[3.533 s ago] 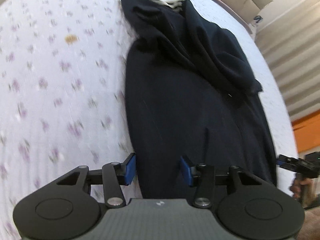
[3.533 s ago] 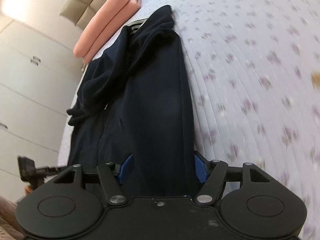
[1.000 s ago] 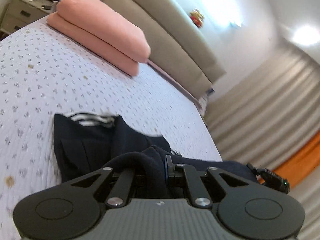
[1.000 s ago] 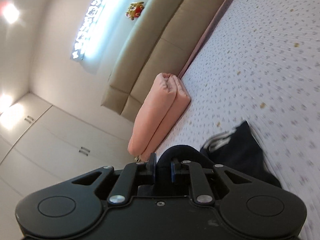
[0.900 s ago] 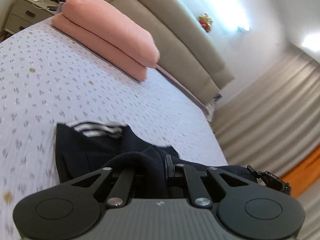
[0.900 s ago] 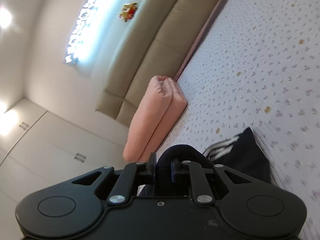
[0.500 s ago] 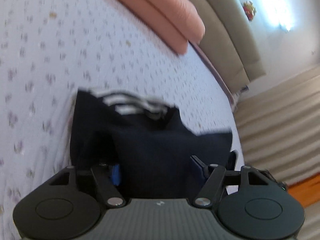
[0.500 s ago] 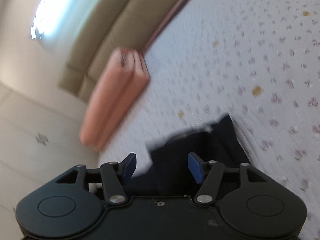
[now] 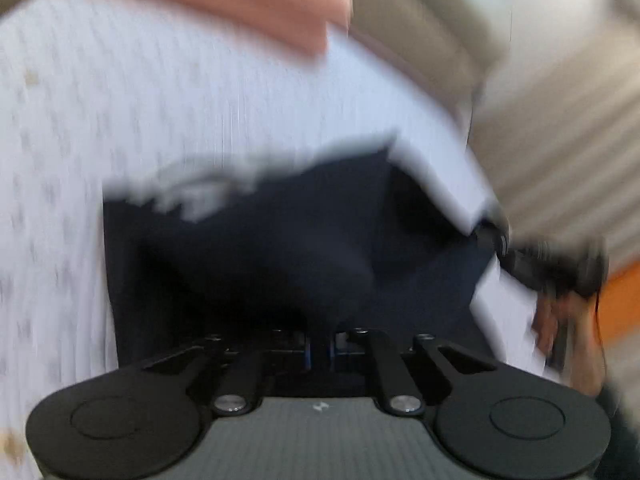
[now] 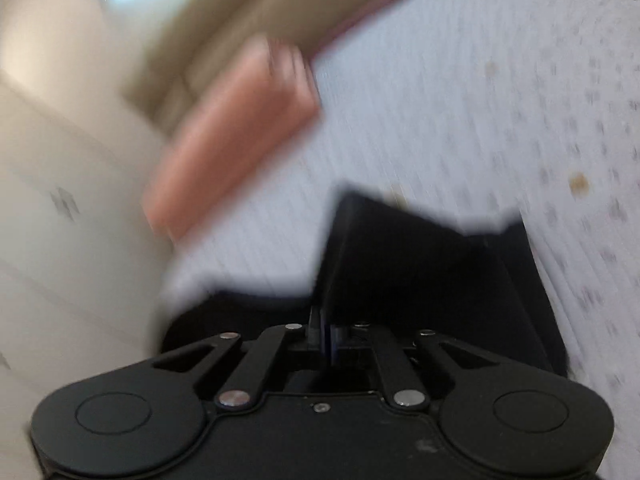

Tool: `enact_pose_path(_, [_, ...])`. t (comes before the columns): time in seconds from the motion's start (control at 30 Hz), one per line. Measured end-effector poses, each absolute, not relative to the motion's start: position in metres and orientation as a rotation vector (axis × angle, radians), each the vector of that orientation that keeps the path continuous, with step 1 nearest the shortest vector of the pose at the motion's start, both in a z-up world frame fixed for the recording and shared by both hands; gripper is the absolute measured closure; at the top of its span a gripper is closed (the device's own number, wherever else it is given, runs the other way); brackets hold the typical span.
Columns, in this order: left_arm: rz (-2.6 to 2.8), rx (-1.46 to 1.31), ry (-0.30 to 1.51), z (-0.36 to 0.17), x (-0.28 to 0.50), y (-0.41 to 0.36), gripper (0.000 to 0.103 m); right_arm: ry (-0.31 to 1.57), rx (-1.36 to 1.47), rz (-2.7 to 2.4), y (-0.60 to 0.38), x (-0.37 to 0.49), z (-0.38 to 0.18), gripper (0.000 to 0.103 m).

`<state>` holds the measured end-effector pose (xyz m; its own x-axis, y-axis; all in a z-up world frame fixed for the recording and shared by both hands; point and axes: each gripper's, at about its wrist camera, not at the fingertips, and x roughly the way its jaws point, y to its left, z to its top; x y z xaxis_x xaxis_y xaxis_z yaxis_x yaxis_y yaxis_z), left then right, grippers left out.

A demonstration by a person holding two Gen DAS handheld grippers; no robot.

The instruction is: Fold large clothes

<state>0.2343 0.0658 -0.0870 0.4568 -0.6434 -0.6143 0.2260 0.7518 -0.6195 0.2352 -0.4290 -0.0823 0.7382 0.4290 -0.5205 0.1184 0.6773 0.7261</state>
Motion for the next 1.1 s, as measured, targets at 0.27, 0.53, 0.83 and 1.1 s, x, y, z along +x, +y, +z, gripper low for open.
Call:
enact_pose_path(0.27, [-0.329, -0.41, 0.602, -0.029, 0.242, 0.074, 0.039, 0.472, 0.888, 0.157, -0.437, 0.232, -0.066, 0.003])
enact_pose_path(0.53, [-0.45, 0.042, 0.688, -0.099, 0.219, -0.051, 0.021, 0.759, 0.107, 0.338, -0.31, 0.238, -0.094, 0.002])
enact_pose_path(0.83, [-0.169, -0.145, 0.862, -0.149, 0.262, 0.057, 0.032, 0.913, 0.052, 0.171, -0.382, 0.249, -0.143, 0.016])
enact_pose_path(1.1, [-0.472, 0.221, 0.706, -0.078, 0.206, 0.012, 0.002, 0.794, 0.153, 0.215, -0.403, 0.19, -0.082, 0.002])
